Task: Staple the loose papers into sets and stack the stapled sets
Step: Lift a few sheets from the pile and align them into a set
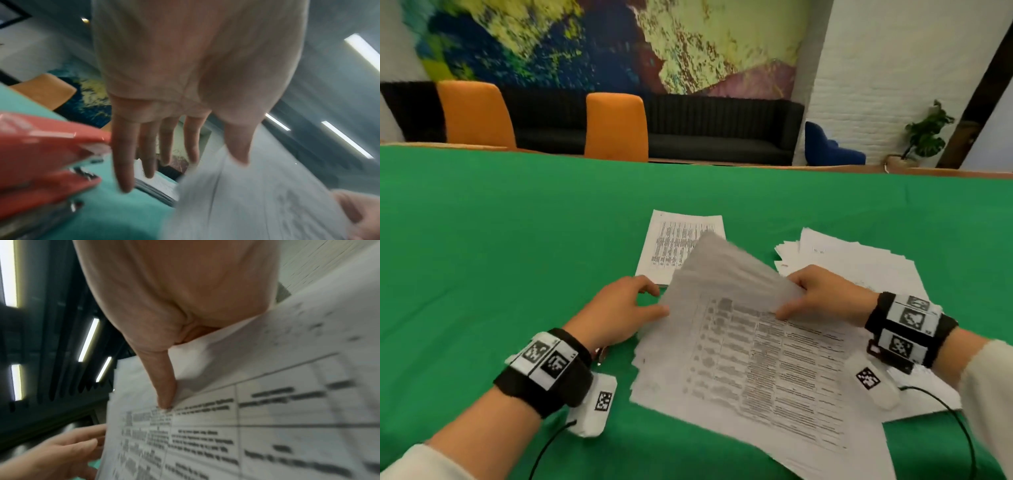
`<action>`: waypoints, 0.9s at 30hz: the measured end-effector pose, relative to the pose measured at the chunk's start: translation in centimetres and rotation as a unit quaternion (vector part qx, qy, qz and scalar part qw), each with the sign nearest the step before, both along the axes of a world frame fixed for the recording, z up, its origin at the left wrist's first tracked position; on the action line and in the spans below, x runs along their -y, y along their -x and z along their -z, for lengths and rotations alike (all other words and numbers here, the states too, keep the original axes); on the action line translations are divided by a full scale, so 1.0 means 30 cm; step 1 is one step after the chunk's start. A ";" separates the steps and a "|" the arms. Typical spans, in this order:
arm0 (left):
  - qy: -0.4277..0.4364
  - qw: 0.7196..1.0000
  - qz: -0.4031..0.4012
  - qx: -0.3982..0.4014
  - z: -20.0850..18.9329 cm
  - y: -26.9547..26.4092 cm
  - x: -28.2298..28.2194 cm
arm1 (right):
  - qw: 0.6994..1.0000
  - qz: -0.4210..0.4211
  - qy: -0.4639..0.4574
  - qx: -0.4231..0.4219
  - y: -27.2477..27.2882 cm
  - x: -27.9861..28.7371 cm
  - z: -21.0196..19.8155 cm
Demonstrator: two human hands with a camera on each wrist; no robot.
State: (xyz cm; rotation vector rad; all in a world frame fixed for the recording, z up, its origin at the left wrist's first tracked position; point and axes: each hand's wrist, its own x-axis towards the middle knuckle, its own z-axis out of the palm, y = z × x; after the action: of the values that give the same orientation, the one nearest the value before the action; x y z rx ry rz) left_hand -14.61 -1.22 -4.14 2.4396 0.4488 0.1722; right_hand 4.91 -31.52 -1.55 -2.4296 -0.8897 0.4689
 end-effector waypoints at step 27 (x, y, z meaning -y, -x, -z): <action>0.215 0.826 0.009 0.521 -0.374 -0.120 0.175 | 0.785 0.041 -0.617 -0.048 0.192 -0.103 -0.250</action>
State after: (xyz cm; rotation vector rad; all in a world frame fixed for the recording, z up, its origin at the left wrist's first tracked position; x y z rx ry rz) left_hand -11.02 -6.47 7.08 1.5724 -0.0492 1.1783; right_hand -0.84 -28.43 5.94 -1.1926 -0.6819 -0.0734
